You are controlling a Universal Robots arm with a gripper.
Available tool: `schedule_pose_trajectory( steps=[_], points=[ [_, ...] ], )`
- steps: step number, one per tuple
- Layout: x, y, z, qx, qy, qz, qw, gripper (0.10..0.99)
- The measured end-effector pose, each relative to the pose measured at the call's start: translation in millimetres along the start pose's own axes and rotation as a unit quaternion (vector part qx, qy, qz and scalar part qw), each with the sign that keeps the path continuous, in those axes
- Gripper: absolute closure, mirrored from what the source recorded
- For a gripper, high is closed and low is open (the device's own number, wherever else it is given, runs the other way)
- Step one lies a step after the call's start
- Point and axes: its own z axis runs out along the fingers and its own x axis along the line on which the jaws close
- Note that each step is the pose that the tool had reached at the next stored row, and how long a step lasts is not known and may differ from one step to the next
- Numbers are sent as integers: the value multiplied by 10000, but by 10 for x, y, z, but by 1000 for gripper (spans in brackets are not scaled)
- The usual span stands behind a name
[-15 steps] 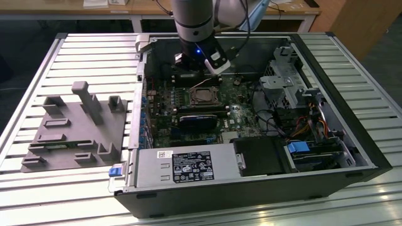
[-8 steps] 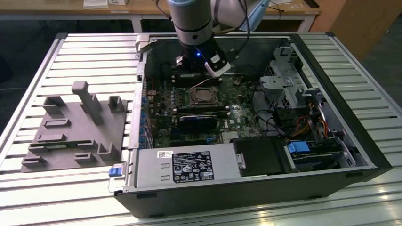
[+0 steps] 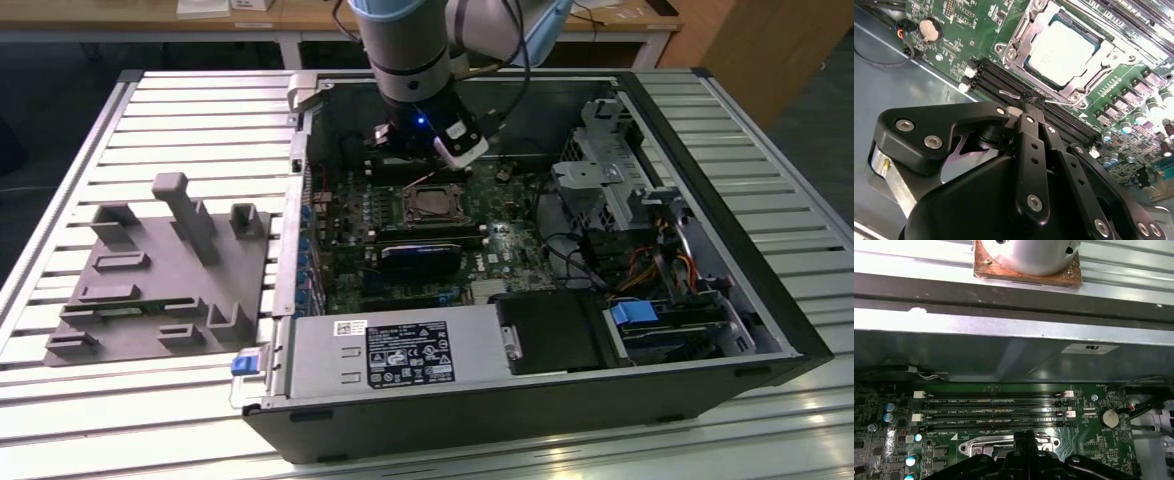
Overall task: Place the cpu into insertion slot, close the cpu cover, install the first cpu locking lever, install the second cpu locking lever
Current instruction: 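Install the first cpu locking lever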
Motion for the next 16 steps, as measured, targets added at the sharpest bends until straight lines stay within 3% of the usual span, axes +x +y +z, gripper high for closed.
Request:
schedule_pose_trajectory(
  steps=[9, 16],
  points=[
    [20, 30, 53, 73, -105, 346, 9993, 984],
    [55, 63, 81, 111, -160, 531, 9984, 984]
  ],
)
